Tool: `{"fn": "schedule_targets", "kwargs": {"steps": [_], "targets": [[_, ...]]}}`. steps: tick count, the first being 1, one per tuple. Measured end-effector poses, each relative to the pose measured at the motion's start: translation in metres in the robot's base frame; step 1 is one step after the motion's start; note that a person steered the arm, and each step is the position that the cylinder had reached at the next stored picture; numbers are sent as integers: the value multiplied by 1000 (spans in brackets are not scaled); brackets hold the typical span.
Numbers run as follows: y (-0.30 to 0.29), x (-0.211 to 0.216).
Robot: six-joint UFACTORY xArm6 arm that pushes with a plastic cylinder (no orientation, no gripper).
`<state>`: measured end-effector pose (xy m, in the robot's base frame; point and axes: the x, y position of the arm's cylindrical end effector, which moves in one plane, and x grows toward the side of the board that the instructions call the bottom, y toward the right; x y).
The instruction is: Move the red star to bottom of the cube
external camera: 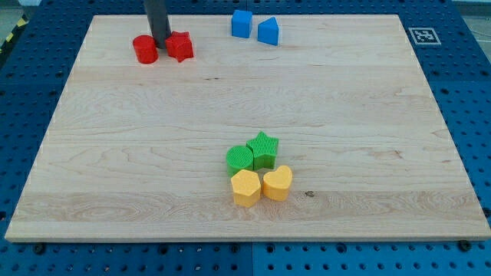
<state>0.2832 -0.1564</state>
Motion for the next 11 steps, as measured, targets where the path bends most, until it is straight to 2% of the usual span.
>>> {"fn": "schedule_targets", "kwargs": {"steps": [1,3,5,6,9,11], "targets": [[9,5],[94,8],[102,48],[125,52],[128,25],[128,24]]}}
